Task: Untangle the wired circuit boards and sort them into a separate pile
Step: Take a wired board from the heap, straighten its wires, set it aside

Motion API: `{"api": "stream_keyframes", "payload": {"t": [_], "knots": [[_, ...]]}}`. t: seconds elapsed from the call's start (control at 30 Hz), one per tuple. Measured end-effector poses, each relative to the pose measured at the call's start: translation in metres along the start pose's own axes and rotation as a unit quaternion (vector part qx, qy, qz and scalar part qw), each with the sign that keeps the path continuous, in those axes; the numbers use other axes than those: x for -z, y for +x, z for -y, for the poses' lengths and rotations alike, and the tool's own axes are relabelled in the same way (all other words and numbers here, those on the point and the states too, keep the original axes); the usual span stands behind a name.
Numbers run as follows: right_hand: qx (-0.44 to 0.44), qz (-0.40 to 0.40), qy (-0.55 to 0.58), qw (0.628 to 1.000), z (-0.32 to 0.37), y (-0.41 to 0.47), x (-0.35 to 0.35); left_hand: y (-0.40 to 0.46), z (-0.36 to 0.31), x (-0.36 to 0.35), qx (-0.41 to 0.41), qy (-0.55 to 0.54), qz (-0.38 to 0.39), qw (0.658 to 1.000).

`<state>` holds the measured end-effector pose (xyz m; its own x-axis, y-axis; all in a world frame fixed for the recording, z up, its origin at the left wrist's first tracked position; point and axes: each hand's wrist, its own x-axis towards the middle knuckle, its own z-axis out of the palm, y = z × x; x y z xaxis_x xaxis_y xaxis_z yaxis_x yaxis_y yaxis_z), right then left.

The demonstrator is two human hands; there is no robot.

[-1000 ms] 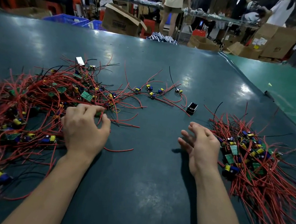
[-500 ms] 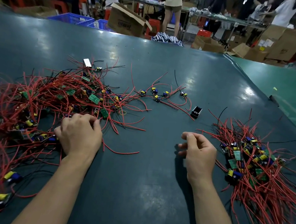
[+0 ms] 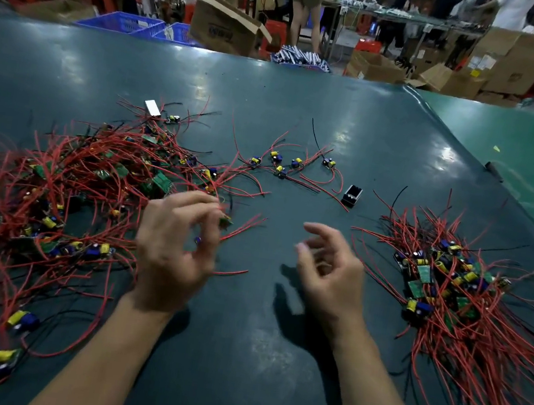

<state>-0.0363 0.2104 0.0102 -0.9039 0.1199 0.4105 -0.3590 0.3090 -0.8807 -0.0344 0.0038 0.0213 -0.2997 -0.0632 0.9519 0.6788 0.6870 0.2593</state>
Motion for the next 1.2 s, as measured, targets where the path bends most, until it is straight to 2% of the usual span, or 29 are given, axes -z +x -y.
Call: {"api": "stream_keyframes", "payload": {"t": [0.1, 0.17, 0.23, 0.33, 0.43, 0.5, 0.57, 0.67, 0.77, 0.83, 0.87, 0.9, 0.97, 1.0, 1.03, 1.07, 1.1, 1.17, 1.2], "knots": [[0.053, 0.141, -0.063, 0.987, 0.003, -0.008, -0.012, -0.010, -0.022, -0.016, -0.039, -0.052, 0.094, 0.993], [0.099, 0.178, -0.078, 0.976, 0.004, -0.010, -0.013, -0.017, -0.035, -0.024, -0.068, -0.107, 0.138, 0.982], [0.118, 0.146, -0.044, 0.981, 0.003, -0.010, -0.012, -0.020, -0.044, -0.028, -0.089, -0.139, 0.172, 0.971], [-0.046, 0.057, 0.107, 0.992, 0.001, -0.003, -0.009, -0.018, -0.043, -0.028, -0.049, -0.114, 0.202, 0.972], [-0.161, -0.028, 0.235, 0.958, 0.000, 0.007, 0.000, -0.014, -0.027, -0.021, 0.061, -0.003, 0.276, 0.959], [-0.191, -0.056, 0.282, 0.939, -0.001, 0.010, 0.004, -0.015, -0.015, -0.019, 0.092, 0.068, 0.346, 0.931], [-0.206, -0.059, 0.312, 0.926, -0.001, 0.010, 0.005, -0.016, -0.006, -0.019, 0.127, 0.093, 0.376, 0.913], [-0.215, -0.054, 0.335, 0.916, 0.001, 0.011, 0.006, -0.010, 0.009, -0.016, 0.231, 0.110, 0.335, 0.907], [-0.214, -0.034, 0.342, 0.914, 0.004, 0.009, 0.009, 0.002, 0.034, -0.002, 0.271, 0.211, 0.204, 0.917], [-0.214, -0.030, 0.358, 0.908, 0.006, 0.009, 0.009, 0.011, 0.044, 0.011, 0.310, 0.281, 0.149, 0.896], [-0.216, -0.031, 0.367, 0.904, 0.007, 0.009, 0.009, 0.013, 0.043, 0.015, 0.310, 0.320, 0.137, 0.885], [-0.219, -0.033, 0.375, 0.900, 0.007, 0.009, 0.009, 0.015, 0.037, 0.016, 0.273, 0.347, 0.117, 0.890], [-0.223, -0.037, 0.392, 0.892, 0.007, 0.010, 0.010, 0.014, 0.013, 0.010, 0.126, 0.301, 0.050, 0.944], [-0.221, -0.035, 0.401, 0.888, 0.006, 0.010, 0.010, 0.011, -0.004, 0.002, 0.064, 0.228, 0.041, 0.971], [-0.218, -0.028, 0.406, 0.887, 0.006, 0.010, 0.010, 0.005, -0.021, -0.006, 0.042, 0.142, 0.066, 0.987], [-0.213, -0.017, 0.401, 0.891, 0.006, 0.009, 0.010, -0.001, -0.036, -0.016, 0.066, 0.064, 0.113, 0.989], [-0.206, -0.004, 0.393, 0.896, 0.006, 0.009, 0.010, -0.007, -0.047, -0.024, 0.130, 0.009, 0.167, 0.977], [-0.192, 0.027, 0.388, 0.901, 0.006, 0.007, 0.009, -0.012, -0.054, -0.035, 0.305, -0.055, 0.270, 0.912], [-0.188, 0.043, 0.393, 0.899, 0.007, 0.005, 0.008, -0.013, -0.051, -0.037, 0.364, -0.091, 0.292, 0.880]]}}
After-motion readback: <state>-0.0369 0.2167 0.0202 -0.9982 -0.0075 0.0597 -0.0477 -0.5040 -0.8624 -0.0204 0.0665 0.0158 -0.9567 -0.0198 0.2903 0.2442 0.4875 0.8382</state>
